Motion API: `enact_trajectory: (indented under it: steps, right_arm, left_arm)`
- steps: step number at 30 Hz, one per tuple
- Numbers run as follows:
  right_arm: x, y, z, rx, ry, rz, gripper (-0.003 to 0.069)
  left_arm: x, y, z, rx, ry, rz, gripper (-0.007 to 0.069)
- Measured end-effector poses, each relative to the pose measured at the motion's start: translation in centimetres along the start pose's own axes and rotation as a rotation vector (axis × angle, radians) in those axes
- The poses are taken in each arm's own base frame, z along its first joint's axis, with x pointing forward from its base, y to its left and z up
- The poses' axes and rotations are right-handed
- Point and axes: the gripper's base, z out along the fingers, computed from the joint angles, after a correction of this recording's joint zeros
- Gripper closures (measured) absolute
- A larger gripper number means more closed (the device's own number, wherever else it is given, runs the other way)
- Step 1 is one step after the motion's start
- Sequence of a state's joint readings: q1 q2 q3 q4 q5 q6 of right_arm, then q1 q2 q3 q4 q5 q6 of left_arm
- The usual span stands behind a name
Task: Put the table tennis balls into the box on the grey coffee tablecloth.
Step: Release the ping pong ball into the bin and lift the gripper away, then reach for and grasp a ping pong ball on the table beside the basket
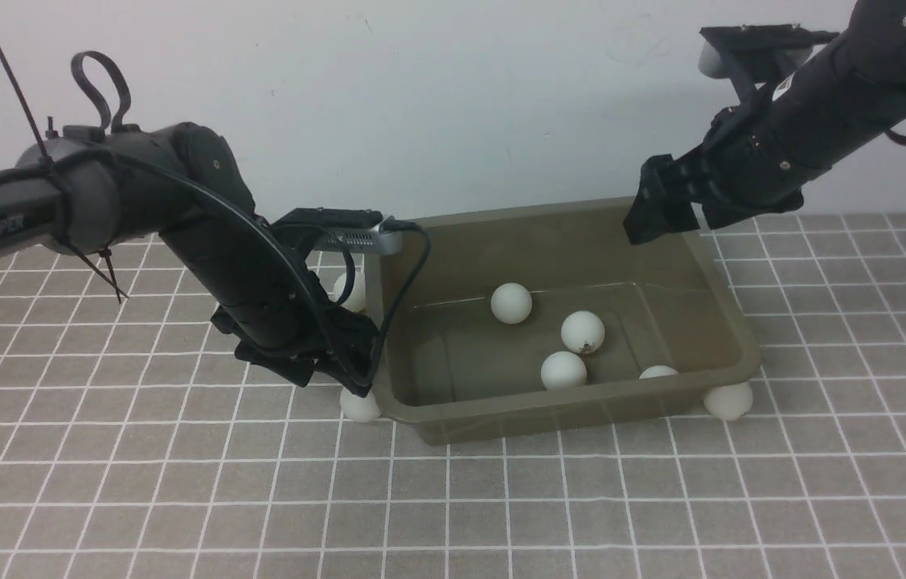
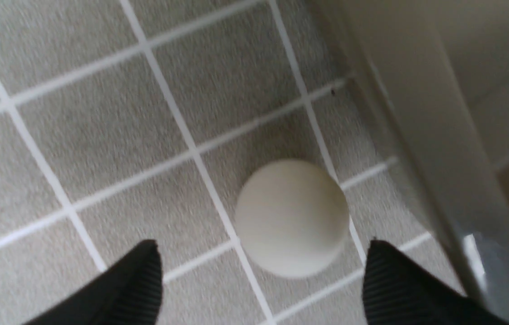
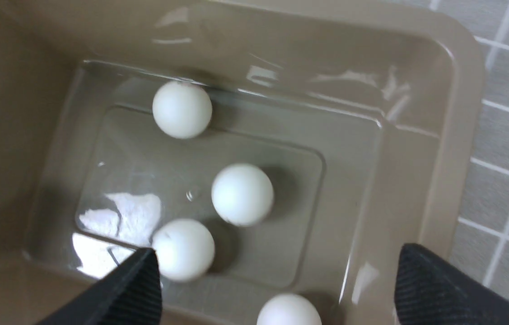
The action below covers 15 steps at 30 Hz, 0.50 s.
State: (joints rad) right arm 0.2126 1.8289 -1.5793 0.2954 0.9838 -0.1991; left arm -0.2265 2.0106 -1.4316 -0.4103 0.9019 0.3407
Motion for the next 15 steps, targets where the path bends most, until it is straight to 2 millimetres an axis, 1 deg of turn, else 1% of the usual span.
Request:
enact_trajectory:
  steps: [3, 6, 8, 9, 10, 12, 15]
  right_arm:
    - [0.2, -0.2, -0.1, 0.012, 0.016, 0.001, 0.0035]
    - [0.3, -0.2, -0.1, 0.014, 0.031, 0.005, 0.0039]
    - [0.4, -0.3, -0.1, 0.020, 0.041, 0.005, 0.0044]
    - [0.5, -0.5, -0.1, 0.029, 0.053, 0.010, 0.0053]
    - [0.6, -0.6, -0.1, 0.034, 0.062, 0.013, 0.0060]
    - [0.9, -1.4, -0.3, 0.060, 0.092, 0.035, 0.0085]
    - [1.4, -3.4, -0.8, 0.114, 0.131, 0.073, 0.0129]
  left_arm:
    - [-0.3, 0.2, 0.7, -0.002, -0.020, -0.012, 0.0048]
    - [-0.3, 0.5, 1.7, 0.006, -0.016, -0.031, 0.0052]
    - [-0.2, 0.6, 2.3, 0.008, -0.004, -0.038, 0.0073]
    - [-0.2, 0.8, 2.7, 0.008, 0.004, -0.040, 0.0125]
    - [-0.2, 0.8, 2.7, 0.007, 0.005, -0.040, 0.0144]
    - [-0.1, 0.9, 2.7, 0.000, 0.011, -0.032, 0.0275]
    - [-0.4, 0.8, 2.0, -0.017, 0.019, -0.003, 0.0277]
